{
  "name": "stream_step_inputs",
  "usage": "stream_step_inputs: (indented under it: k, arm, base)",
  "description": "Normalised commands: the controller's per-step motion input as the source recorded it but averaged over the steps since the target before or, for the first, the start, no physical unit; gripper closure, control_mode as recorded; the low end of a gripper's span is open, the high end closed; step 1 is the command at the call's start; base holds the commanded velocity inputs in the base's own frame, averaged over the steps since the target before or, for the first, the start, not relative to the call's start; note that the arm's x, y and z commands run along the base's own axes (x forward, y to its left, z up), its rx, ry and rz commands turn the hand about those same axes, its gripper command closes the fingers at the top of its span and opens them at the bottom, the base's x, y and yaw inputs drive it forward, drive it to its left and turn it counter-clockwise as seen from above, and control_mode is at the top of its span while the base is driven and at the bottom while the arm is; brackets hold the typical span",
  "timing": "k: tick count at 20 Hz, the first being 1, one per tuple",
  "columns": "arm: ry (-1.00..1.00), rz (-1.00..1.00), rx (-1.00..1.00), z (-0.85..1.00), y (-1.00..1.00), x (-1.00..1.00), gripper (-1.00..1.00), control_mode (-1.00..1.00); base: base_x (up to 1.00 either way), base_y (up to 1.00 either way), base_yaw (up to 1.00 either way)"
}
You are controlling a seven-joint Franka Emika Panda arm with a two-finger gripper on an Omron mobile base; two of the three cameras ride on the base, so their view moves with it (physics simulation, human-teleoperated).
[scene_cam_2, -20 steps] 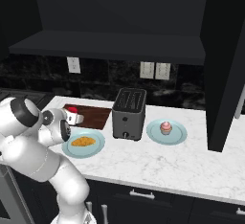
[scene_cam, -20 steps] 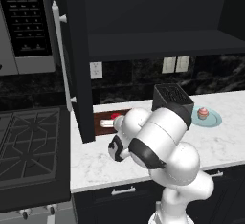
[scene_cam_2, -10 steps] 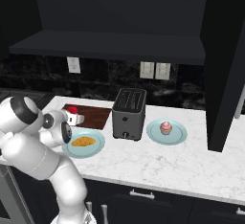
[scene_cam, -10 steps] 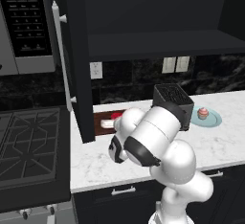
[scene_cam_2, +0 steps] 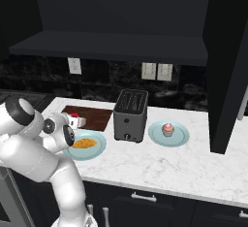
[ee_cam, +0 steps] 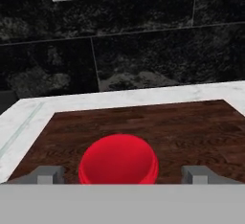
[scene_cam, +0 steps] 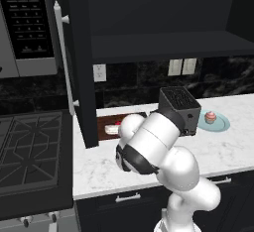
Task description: From the different types of pastries on the counter, select a croissant and place it on the cutting board. Then retrieve a jar of jam from the cabinet and place it alongside the croissant on the cutting board.
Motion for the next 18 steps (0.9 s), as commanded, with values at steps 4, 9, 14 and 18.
stream_step_inputs:
  k: [4, 9, 14, 18]
  arm:
    - [-0.04, 0.02, 0.0, 0.0, 0.09, -0.33, -1.0, -1.0]
    - [-0.12, 0.0, -0.03, 0.43, -0.07, -0.79, -1.0, -1.0]
    - [-0.02, 0.0, 0.01, 0.99, -0.56, -0.88, -1.0, -1.0]
    - [0.05, 0.0, 0.1, 0.89, -0.91, -1.0, -1.0, -1.0]
  base:
    - [0.0, 0.0, 0.0]
    - [0.0, 0.0, 0.0]
    - [0.0, 0.0, 0.0]
    - [0.0, 0.0, 0.0]
